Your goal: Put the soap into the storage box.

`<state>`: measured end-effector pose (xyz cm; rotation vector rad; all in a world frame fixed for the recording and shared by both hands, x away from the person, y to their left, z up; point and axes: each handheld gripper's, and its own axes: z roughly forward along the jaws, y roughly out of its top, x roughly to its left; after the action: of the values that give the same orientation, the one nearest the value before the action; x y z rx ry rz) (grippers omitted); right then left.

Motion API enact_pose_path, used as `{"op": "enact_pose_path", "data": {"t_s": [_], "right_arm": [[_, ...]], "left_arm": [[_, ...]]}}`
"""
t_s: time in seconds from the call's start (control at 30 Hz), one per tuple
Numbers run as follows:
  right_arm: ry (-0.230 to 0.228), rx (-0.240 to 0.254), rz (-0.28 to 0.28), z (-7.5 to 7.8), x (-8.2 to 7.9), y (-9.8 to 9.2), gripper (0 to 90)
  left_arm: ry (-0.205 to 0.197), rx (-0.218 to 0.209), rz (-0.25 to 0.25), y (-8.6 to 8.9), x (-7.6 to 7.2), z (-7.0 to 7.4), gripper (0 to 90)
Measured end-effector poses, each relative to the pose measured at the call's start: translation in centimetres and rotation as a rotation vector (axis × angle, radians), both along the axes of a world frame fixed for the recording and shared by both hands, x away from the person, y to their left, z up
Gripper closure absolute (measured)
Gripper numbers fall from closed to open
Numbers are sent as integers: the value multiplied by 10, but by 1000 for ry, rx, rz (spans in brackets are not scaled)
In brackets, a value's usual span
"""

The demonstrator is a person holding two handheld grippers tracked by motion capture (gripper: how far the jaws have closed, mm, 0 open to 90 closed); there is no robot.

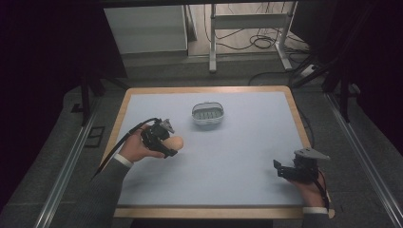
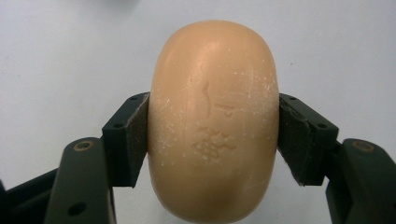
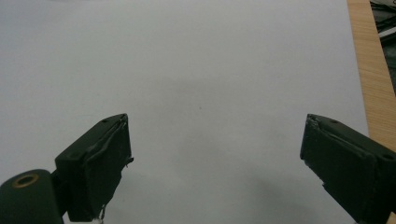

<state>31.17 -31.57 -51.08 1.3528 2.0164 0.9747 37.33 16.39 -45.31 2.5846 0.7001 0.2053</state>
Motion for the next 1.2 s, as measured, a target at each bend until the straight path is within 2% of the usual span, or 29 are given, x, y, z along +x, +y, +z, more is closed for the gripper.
{"op": "enact_pose_path", "data": {"t_s": [0.57, 0.8, 1.2], "right_arm": [[3, 0, -5, 0, 0, -2, 85], [2, 1, -5, 0, 0, -2, 85], [1, 2, -7, 0, 0, -4, 85]], "left_arm": [[5, 1, 8, -4, 13, 2, 328], [5, 18, 7, -6, 18, 3, 328], [-3, 10, 10, -10, 26, 6, 328]]}}
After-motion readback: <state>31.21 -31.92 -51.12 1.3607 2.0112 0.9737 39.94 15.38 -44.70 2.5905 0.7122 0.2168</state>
